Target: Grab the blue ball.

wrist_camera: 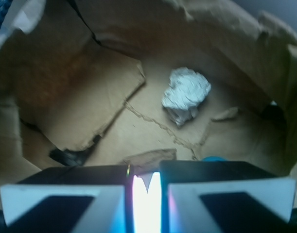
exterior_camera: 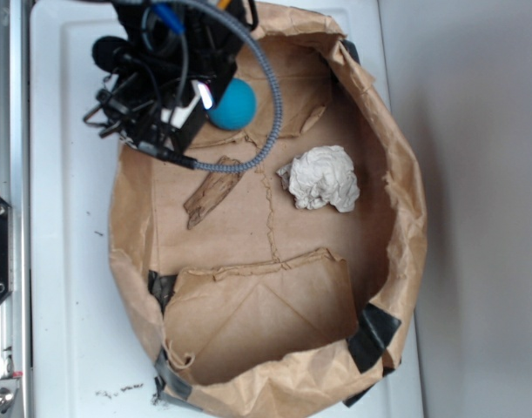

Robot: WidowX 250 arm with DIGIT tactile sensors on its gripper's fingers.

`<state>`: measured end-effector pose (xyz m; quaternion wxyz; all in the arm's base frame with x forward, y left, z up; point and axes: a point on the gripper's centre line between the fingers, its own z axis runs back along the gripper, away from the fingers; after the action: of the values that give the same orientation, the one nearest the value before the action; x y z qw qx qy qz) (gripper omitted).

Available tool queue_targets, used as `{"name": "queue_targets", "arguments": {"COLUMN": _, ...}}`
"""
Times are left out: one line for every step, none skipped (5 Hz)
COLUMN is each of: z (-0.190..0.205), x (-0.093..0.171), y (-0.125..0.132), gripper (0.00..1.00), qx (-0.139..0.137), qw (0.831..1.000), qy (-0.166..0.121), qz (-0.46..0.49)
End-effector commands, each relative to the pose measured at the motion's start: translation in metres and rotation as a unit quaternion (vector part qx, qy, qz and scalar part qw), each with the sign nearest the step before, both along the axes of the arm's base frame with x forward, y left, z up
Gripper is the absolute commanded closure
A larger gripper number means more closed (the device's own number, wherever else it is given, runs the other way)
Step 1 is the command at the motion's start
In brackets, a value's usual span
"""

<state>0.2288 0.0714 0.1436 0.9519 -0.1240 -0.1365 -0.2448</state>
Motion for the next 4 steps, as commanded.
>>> {"name": "queue_targets", "arguments": {"z": 0.033, "x": 0.015, "y": -0.004, "gripper": 1.00, "qx": 0.012, "qw": 1.000, "qy": -0.024, "qz": 0.015}}
{"name": "queue_targets", "arguments": {"z": 0.024, "x": 0.016, "y": -0.003, "gripper": 1.00, "qx": 0.025, "qw": 0.999, "qy": -0.026, "qz": 0.018}}
{"name": "queue_targets", "arguments": {"z": 0.008, "x": 0.017, "y": 0.004, "gripper": 0.00, "qx": 0.050, "qw": 0.998, "qy": -0.030, "qz": 0.015}}
{"name": "queue_targets", "arguments": {"z": -0.025, "x": 0.024, "y": 0.015, "gripper": 0.00, "qx": 0.081, "qw": 0.996, "qy": -0.019, "qz": 0.013}}
